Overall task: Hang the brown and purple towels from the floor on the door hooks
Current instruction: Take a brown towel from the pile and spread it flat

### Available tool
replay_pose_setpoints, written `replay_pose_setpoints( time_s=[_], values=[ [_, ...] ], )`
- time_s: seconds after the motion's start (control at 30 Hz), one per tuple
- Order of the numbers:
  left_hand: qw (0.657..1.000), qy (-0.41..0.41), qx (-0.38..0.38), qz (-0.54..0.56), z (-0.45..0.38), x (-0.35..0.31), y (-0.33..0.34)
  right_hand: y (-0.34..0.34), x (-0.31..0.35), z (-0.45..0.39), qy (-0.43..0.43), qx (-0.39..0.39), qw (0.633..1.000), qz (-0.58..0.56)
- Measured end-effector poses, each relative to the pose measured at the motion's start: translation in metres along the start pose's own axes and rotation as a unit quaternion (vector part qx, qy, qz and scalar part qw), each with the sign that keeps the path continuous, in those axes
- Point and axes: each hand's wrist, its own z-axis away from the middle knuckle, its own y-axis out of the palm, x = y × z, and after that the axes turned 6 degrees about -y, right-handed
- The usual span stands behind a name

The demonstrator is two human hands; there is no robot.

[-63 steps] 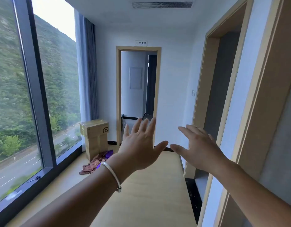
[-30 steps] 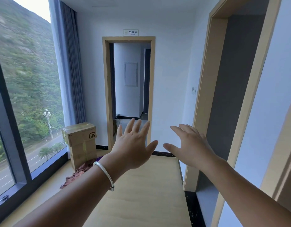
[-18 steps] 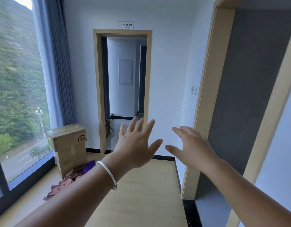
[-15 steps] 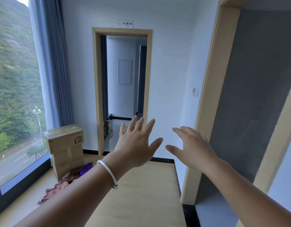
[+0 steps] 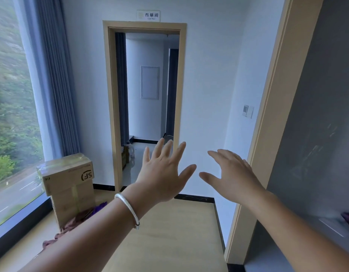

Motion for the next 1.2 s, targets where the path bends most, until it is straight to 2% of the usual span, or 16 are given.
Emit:
replay_pose_setpoints(
  time_s=[0.73,1.2],
  values=[
    [0.998,-0.026,0.017,-0.051,-0.298,-0.029,0.157,0.088,-0.221,-0.260,-0.016,0.006,1.000,-0.023],
    [1.000,-0.016,0.015,-0.016,-0.518,0.013,0.258,0.177,-0.311,-0.469,-0.014,0.014,1.000,-0.009]
  ],
)
